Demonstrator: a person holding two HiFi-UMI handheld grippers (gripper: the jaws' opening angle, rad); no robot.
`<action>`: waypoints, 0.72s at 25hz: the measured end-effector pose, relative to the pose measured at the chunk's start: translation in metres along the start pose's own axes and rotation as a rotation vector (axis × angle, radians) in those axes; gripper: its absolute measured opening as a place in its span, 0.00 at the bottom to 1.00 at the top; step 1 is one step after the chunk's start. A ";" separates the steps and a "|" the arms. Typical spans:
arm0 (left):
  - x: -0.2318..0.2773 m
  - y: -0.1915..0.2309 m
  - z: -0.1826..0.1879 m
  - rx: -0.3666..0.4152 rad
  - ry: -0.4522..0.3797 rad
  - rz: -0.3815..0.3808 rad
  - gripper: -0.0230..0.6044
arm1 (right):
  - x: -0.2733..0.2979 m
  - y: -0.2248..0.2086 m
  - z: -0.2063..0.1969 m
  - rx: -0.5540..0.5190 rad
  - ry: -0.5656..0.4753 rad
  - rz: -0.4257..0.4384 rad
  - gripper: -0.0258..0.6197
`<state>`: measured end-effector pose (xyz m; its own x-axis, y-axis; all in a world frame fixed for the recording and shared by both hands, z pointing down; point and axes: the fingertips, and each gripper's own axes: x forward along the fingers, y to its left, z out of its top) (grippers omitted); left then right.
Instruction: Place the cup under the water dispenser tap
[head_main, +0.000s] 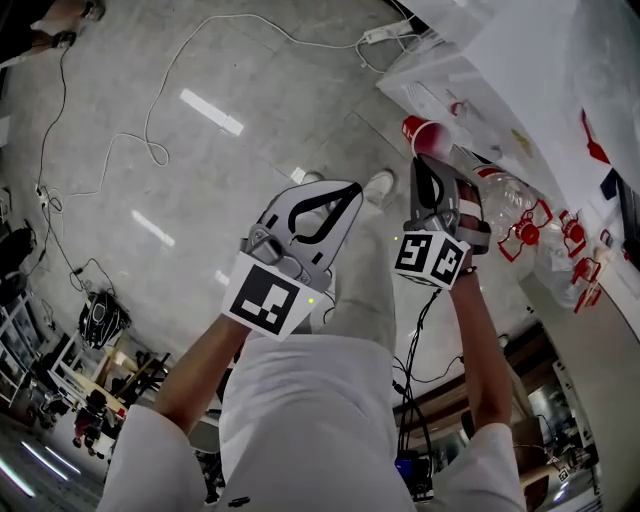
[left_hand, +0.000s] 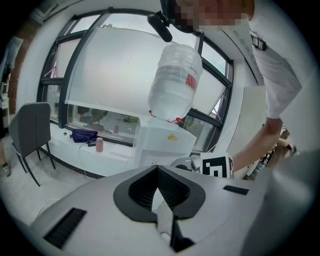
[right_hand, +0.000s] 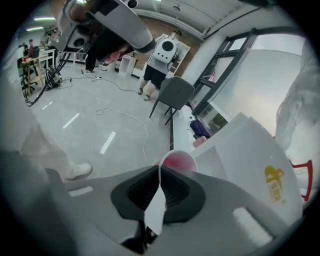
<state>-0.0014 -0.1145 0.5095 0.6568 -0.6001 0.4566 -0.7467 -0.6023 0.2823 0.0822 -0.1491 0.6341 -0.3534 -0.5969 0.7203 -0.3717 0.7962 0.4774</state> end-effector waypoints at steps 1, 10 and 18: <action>0.002 0.002 -0.003 -0.006 0.003 0.003 0.04 | 0.005 0.001 -0.003 -0.002 -0.001 0.001 0.07; 0.021 0.009 -0.033 -0.053 0.037 0.012 0.04 | 0.044 0.010 -0.036 -0.028 0.014 0.009 0.07; 0.034 0.011 -0.043 -0.075 0.054 -0.009 0.04 | 0.077 0.015 -0.059 -0.080 0.046 0.040 0.07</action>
<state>0.0084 -0.1187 0.5638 0.6586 -0.5644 0.4977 -0.7477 -0.5656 0.3480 0.0999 -0.1771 0.7264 -0.3258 -0.5606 0.7613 -0.2880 0.8258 0.4848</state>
